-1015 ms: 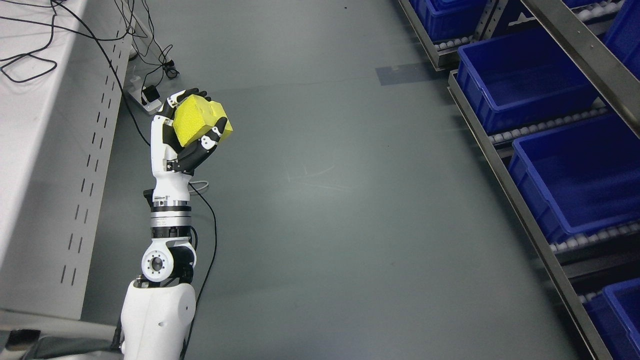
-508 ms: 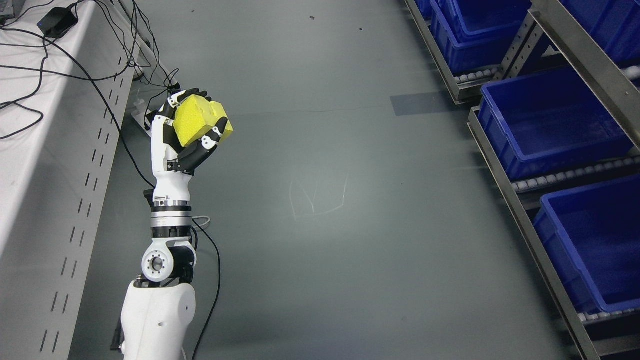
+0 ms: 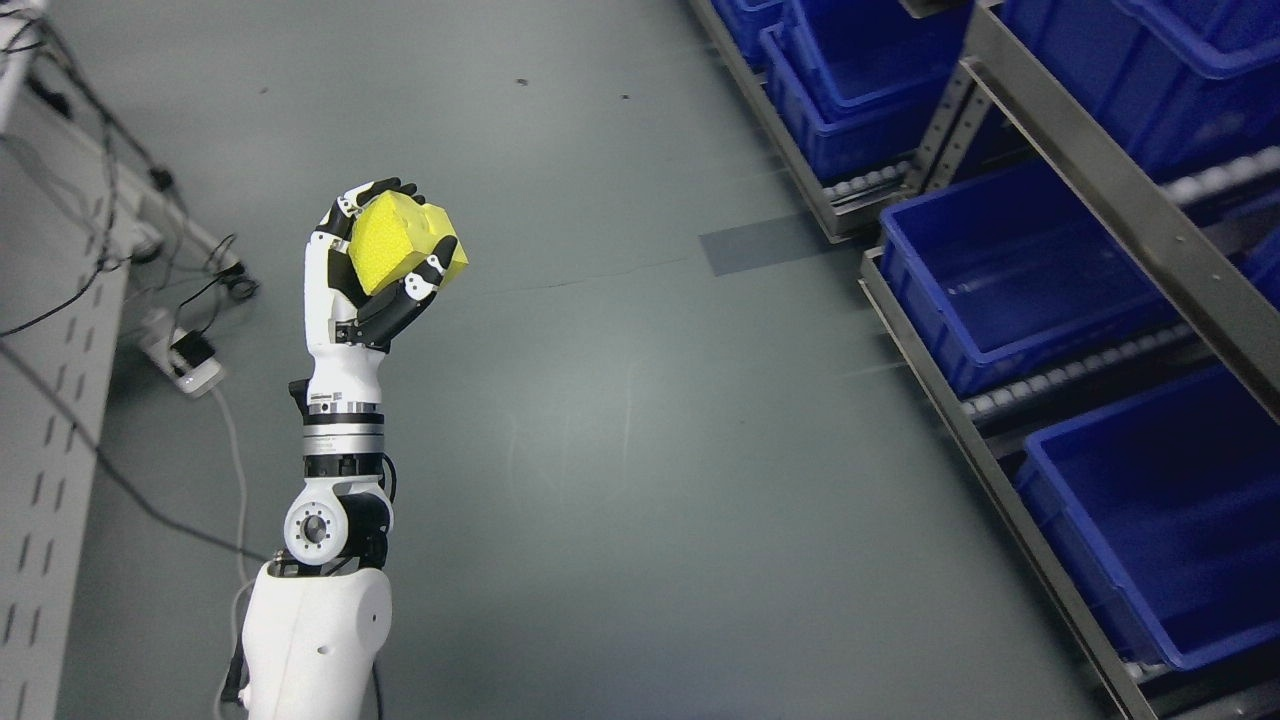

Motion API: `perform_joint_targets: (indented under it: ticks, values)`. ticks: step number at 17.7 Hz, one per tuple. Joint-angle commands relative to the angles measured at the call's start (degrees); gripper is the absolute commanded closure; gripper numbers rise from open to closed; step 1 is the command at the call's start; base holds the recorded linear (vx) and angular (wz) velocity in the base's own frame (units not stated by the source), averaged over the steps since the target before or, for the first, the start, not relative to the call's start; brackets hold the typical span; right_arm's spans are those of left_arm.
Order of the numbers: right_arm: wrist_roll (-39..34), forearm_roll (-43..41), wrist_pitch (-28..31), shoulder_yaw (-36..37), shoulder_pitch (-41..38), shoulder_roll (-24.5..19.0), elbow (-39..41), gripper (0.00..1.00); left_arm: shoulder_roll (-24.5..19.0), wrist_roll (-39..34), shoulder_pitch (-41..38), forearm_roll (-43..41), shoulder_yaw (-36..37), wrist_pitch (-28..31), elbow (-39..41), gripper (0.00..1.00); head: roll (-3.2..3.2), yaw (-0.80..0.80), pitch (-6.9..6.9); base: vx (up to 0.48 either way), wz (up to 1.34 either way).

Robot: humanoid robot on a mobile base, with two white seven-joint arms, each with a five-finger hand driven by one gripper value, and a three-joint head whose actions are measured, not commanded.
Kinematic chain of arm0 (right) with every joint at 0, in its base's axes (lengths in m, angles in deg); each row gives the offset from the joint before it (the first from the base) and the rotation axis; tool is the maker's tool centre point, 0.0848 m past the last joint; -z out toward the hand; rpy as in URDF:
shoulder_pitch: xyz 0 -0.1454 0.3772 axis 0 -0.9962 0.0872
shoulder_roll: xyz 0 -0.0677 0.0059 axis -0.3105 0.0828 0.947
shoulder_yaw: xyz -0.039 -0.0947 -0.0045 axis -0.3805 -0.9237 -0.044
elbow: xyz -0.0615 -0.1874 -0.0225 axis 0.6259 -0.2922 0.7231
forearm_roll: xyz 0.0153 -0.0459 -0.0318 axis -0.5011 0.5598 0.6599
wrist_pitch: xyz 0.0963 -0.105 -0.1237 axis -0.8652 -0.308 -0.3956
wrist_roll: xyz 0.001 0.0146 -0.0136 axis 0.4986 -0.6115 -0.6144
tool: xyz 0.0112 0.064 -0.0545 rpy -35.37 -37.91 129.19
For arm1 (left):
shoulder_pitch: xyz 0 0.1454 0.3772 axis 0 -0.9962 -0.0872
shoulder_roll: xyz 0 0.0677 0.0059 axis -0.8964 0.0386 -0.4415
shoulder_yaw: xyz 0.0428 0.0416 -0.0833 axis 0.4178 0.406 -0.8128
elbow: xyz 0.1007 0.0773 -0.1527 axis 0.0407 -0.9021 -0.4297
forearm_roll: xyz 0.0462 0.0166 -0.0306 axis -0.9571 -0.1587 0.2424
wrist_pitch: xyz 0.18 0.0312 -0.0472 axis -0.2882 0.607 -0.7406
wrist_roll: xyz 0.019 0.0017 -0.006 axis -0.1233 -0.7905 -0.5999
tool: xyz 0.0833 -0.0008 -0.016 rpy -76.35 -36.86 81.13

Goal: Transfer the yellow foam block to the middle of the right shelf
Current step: 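Hold the cube raised in the left hand while turning toward the bin shelves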

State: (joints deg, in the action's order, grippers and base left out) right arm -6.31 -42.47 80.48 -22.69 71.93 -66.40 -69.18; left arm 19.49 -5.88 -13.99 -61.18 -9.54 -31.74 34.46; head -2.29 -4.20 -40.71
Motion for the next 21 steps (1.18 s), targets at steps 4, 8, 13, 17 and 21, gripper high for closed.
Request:
perform_joint_targets:
  ticks: [4, 8, 13, 17, 21]
  values:
    - [-0.02, 0.00, 0.03, 0.00, 0.16, 1.00, 1.00, 0.00, -1.00, 0.20, -0.54, -0.01, 2.11, -1.21, 0.18, 0.72, 0.00, 0.00, 0.00, 0.221, -0.94]
    - [-0.02, 0.00, 0.03, 0.00, 0.07, 1.00, 1.00, 0.00, -1.00, 3.88, -2.38, -0.01, 5.63, -4.28, 2.81, 0.72, 0.00, 0.00, 0.00, 0.163, -1.02]
    - [-0.02, 0.00, 0.03, 0.00, 0.07, 1.00, 1.00, 0.00, -1.00, 10.13, -2.91, -0.01, 8.97, -10.44, 6.32, 0.72, 0.00, 0.00, 0.00, 0.157, -0.93]
    - [-0.02, 0.00, 0.03, 0.00, 0.16, 1.00, 1.00, 0.00, -1.00, 10.04, -1.69, -0.01, 12.75, -11.33, 12.90, 0.72, 0.00, 0.00, 0.00, 0.128, -0.74]
    - [-0.02, 0.00, 0.03, 0.00, 0.07, 1.00, 1.00, 0.00, -1.00, 9.52, 5.86, -0.01, 14.34, -7.48, 15.47, 0.72, 0.00, 0.00, -0.01, 0.104, -0.52]
